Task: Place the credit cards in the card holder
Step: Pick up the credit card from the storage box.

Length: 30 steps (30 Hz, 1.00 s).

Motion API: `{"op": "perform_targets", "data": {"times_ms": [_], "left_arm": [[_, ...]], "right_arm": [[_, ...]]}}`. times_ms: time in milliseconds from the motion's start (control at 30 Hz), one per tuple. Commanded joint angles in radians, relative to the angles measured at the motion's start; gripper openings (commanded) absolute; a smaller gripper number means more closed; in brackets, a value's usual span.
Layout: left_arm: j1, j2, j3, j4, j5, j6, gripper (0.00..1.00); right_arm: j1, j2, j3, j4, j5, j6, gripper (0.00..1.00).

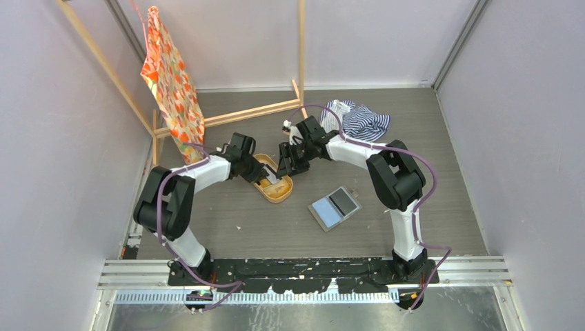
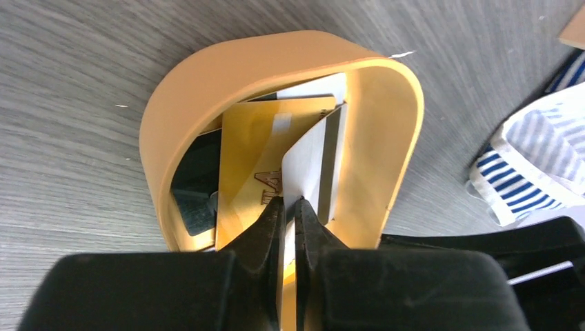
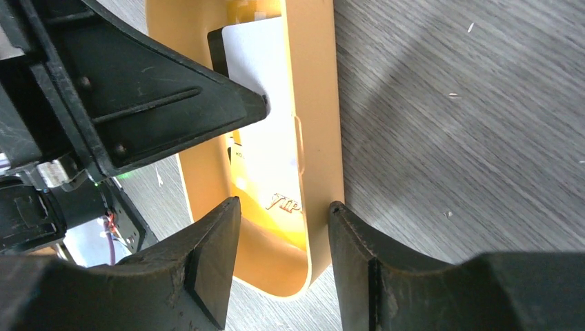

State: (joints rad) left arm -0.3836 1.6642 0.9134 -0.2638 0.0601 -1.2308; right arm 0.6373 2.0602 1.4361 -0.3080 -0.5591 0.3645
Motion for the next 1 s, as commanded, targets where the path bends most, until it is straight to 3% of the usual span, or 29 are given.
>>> {"op": "perform_targets", "data": {"times_ms": [0,333,500,700,967], "left_arm": [[0.004,-0.029,-0.022,0.083,0.019,-0.030,0.01],[0.020,-0.066,-0.067,0.106,0.018,-0.024,0.00],[0.029,-0.117,-0.084,0.121,0.011,0.039,0.00],[0.035,-0.260,-0.123,0.141,0.019,0.195,0.00],[0.037,-0.442,-0.168,0.121,0.143,0.415,0.00]], "right_arm": [[0.003,-0.057,0.007,0.024,-0.048,-0.007,0.55],[-0.046,-0.115,0.001,0.022,-0.088,-0.037,0.61],[-0.080,-0.181,-0.018,0.016,-0.190,-0.118,0.66],[-0.113,-0.276,-0.011,-0.112,-0.306,-0.336,0.74],[-0.146,-0.433,-0.011,-0.382,-0.354,-0.685,0.74]]}}
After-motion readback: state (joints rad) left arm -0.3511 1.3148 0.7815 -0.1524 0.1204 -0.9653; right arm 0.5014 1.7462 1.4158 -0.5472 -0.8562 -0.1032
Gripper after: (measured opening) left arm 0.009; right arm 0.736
